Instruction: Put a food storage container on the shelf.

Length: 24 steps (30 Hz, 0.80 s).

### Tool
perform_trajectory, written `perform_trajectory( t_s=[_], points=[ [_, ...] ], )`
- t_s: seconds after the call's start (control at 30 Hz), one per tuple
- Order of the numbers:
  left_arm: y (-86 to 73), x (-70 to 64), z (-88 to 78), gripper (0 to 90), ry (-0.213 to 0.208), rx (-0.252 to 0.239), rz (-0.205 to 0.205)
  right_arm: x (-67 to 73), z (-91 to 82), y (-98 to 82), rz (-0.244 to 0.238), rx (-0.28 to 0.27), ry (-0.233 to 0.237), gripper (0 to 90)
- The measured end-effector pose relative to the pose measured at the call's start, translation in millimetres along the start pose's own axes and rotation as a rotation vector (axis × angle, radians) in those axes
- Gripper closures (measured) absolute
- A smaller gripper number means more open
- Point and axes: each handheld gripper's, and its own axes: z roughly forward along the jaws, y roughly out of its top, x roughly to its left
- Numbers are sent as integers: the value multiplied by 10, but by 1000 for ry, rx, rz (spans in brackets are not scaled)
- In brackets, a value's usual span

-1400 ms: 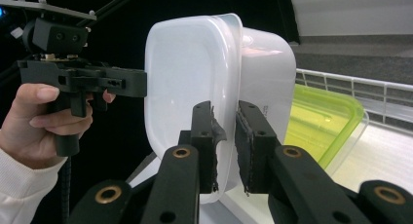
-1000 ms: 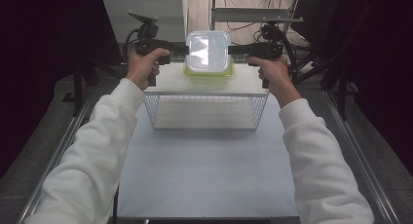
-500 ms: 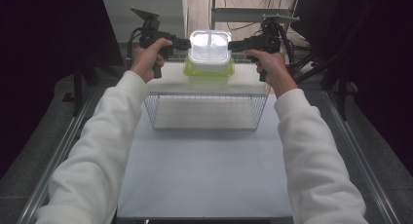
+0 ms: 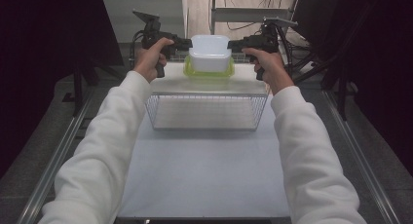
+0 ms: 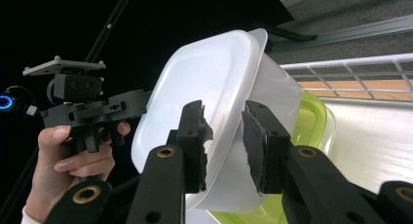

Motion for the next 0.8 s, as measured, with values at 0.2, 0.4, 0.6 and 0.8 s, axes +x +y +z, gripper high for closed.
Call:
perform_trajectory(
  t_s=[0.2, 0.4, 0.6, 0.8],
  points=[
    [-24, -26, 0, 719, 16, -16, 42, 20, -7, -10, -36, -1, -12, 683],
    [-89, -130, -55, 521, 60, -74, 153, 116, -90, -29, -145, -64, -49, 513],
    [-244, -269, -238, 369, 131, -128, 262, 214, -291, -131, -228, -129, -46, 396],
    [-535, -280, -472, 326, 137, -108, 336, 234, -580, -414, -361, -145, -73, 362]
  ],
)
